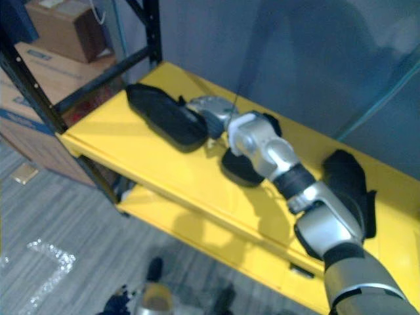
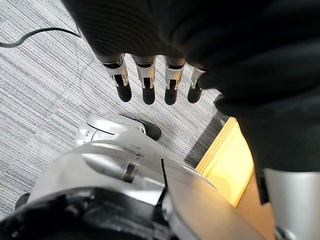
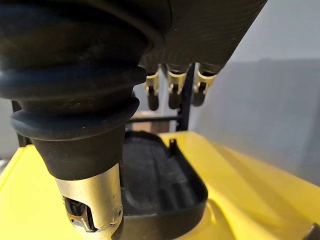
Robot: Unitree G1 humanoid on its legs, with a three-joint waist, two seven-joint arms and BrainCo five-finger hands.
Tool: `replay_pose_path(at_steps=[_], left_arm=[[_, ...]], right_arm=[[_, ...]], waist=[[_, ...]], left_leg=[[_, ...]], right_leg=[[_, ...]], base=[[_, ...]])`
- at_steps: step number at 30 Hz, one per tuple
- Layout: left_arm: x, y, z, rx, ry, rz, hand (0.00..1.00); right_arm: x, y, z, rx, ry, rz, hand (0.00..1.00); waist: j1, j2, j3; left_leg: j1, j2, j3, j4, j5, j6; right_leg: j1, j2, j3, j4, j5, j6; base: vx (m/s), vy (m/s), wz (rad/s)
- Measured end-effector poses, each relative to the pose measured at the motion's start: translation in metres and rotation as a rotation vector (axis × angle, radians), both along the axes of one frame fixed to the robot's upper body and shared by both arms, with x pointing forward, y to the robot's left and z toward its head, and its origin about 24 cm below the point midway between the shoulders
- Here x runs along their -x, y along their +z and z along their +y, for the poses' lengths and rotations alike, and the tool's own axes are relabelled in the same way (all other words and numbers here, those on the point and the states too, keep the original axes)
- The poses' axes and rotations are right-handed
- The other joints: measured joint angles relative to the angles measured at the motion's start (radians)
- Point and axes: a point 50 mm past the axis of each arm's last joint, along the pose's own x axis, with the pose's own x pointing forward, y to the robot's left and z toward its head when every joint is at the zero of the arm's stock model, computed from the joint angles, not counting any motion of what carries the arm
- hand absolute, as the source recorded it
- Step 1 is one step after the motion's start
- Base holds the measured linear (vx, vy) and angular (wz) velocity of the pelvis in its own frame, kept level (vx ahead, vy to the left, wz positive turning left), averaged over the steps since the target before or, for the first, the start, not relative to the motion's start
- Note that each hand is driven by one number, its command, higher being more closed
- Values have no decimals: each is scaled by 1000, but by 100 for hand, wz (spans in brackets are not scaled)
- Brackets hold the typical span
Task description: Walk over and take plastic housings, then place them on the shelf
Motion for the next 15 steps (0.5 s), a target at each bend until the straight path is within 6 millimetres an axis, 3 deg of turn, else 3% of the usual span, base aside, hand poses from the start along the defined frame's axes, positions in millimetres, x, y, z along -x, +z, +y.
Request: replay_pose_path(at_steps=[15], left_arm=[[-9,3,1,5,4,-14,0]], right_arm=[[-15,-16,-29,-5,-92,87,0]], waist=[[30,9,6]], left_leg=[[-51,-3,-23,0,7,5]], right_leg=[[-40,0,-19,8,1,0]], base=[[-15,3,3]])
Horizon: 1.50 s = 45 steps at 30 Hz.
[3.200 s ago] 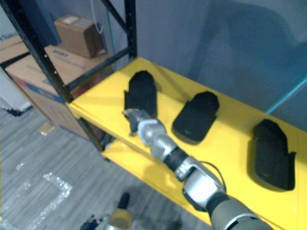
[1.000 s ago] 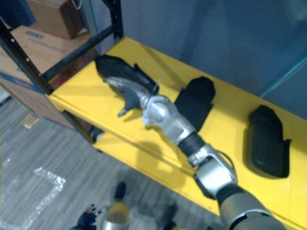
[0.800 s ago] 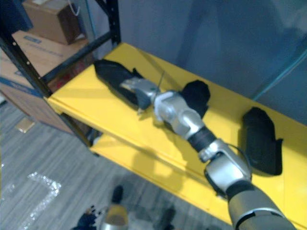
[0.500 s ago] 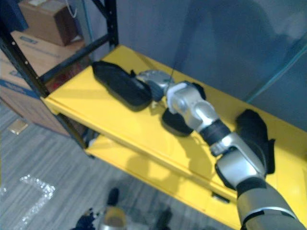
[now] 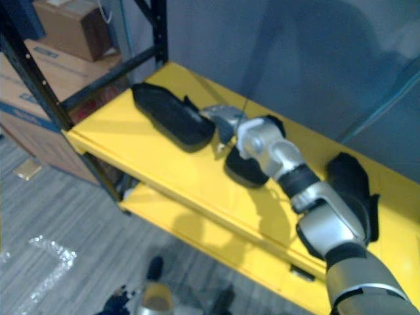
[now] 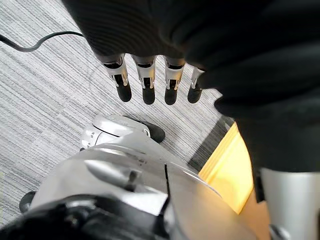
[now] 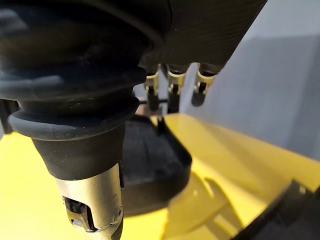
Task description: Walk over and take plastic housings, then place them on the shelf
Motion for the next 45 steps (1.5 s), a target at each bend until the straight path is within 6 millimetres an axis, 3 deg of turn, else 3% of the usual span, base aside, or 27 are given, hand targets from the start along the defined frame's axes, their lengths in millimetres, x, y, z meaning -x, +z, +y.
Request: replay_pose_path(at_steps=[2,6,10,15,18,24,25,33,45], left_arm=[[-3,2,0,3,2,-14,0],[-15,7,-1,6,-3,-56,0],[-27,14,1,-6,-37,-110,0],[-50,29,-4,-122,-262,-193,0],[-73,42,-17,-158,-381,-274,0],[-100,59,-27,-188,-509,-348,0],[-101,59,-27,-186,-512,-349,0],[-99,54,-33,-151,-555,-301,0],[-94,47,-34,-130,-557,-270,0]], right_arm=[[-3,1,-7,-2,-27,-7,0],[-7,25,-10,-24,-33,-100,0],[-9,45,-16,-36,-45,-169,0],[-9,59,-18,-34,-30,-217,0],[-8,60,-14,-13,-6,-215,0],[-4,75,-4,56,52,-232,0],[-4,77,-3,57,57,-238,100],[4,85,15,124,124,-254,100],[7,81,27,157,152,-277,100]], waist=[[6,9,7],[8,37,44],[10,43,102],[11,58,145],[4,83,160],[-13,120,181],[-14,121,182],[-18,152,199],[-23,171,209]], left_leg=[[-8,-5,-5,0,4,-4],[-27,-5,-10,0,8,1],[-32,-5,-14,0,8,3],[-59,-13,-12,5,20,2],[-60,-20,1,5,21,3],[-79,-19,14,5,26,8],[-84,-19,18,5,27,9],[-95,-22,34,5,28,11],[-97,-37,21,5,28,12]], right_leg=[[-7,-5,-5,6,0,0],[-30,-7,-6,22,-3,0],[-47,-19,-7,60,-23,0],[-86,-36,-5,84,-27,0],[-104,-50,6,109,-34,4],[-161,-68,28,171,-55,0],[-171,-69,33,177,-56,-1],[-205,-80,51,204,-64,-1],[-220,-105,47,257,-98,5]], base=[[-10,13,6],[-21,5,1],[-22,5,1],[0,3,-1],[-1,8,-9],[-33,-9,-8],[-36,-7,-11],[-7,-7,-5],[-2,-18,3]])
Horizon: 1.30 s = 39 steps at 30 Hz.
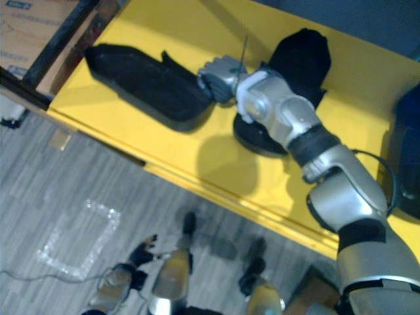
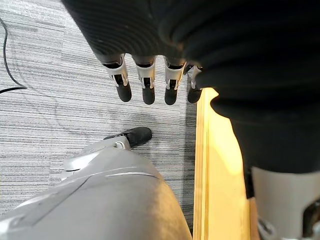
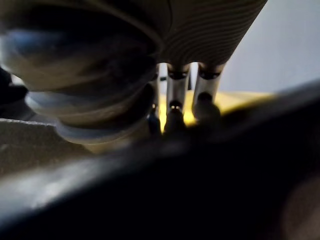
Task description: Walk over and take plastic housings, then place them on the shelf
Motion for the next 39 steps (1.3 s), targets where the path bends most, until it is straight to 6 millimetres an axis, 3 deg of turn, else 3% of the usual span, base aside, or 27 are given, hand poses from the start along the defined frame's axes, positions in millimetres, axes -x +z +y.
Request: replay_pose_path(at_steps=[11,21,33,39], left_arm=[[0,0,-1,26,12,-2,0],[1,-1,-2,29,8,4,0],[8,-5,-7,30,14,21,0],[13,-9,-10,42,20,35,0]], right_arm=[[4,-2,11,-2,16,-11,100],[1,-6,18,-98,-116,-56,100],[-8,-15,-12,-383,-437,-21,100],[-9,-21,-15,-421,-467,-24,100]], waist=[[0,0,0],[0,0,0],[-2,-3,-1],[-7,-4,-2]], left_leg=[[0,-2,-2,0,0,0],[3,-1,-2,0,1,1],[29,5,19,0,1,1],[40,11,36,0,1,1]], right_leg=[[1,-1,-1,1,-1,0],[2,-2,0,6,-2,-1],[19,3,15,-5,8,-1],[25,11,31,-25,27,-1]], base=[[-5,-14,0],[-11,-17,0],[-11,-16,-3],[-29,-19,-9]])
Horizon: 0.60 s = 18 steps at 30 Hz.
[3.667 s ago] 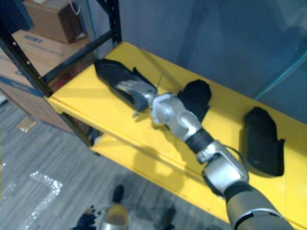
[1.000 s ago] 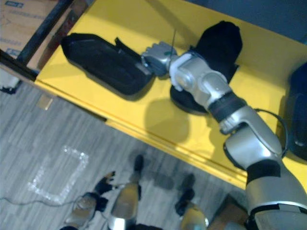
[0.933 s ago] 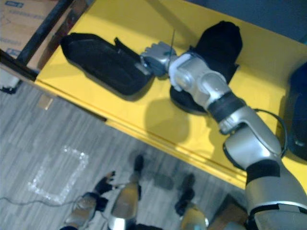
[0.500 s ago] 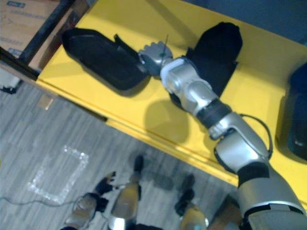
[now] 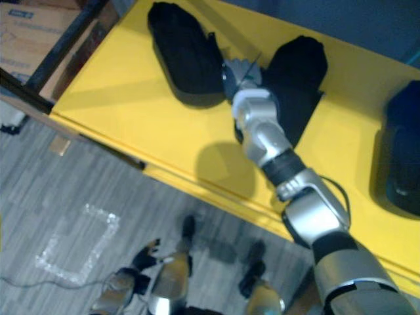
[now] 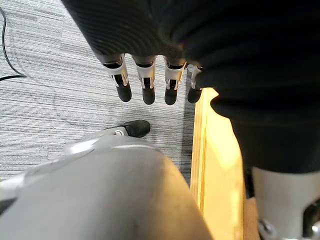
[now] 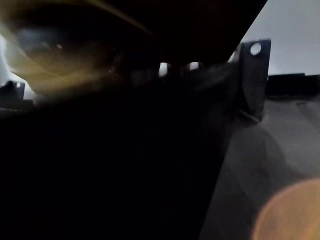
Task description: Walk over and take plastic housings, then place them on the shelf
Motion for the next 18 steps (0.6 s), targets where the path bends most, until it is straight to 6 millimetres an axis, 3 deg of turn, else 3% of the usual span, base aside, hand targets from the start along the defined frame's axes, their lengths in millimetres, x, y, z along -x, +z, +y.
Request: replay_pose_path(at_steps=[4,5,12,18], left_arm=[[5,-4,1,-1,5,23,0],[6,-5,2,-3,8,29,0],[12,-8,8,-21,12,52,0],[16,-11,15,-37,22,73,0]], right_arm=[[0,-10,0,-16,6,15,100],[0,-11,2,-14,15,15,0],[4,-19,20,-17,117,32,0],[16,-32,47,-130,330,120,0]], waist=[[0,-6,0],[0,-8,-1],[-4,-43,-14],[-20,-70,-29]], left_leg=[[17,6,-1,0,0,0],[17,7,-1,0,0,0],[16,10,3,0,0,0],[17,12,2,-1,-6,8]], right_leg=[[25,9,-2,-15,4,0],[26,10,-2,-15,4,0],[29,18,-1,-34,16,-1],[31,19,-1,-37,18,-1]], base=[[-16,-37,1],[0,0,0],[0,0,0],[0,0,0]])
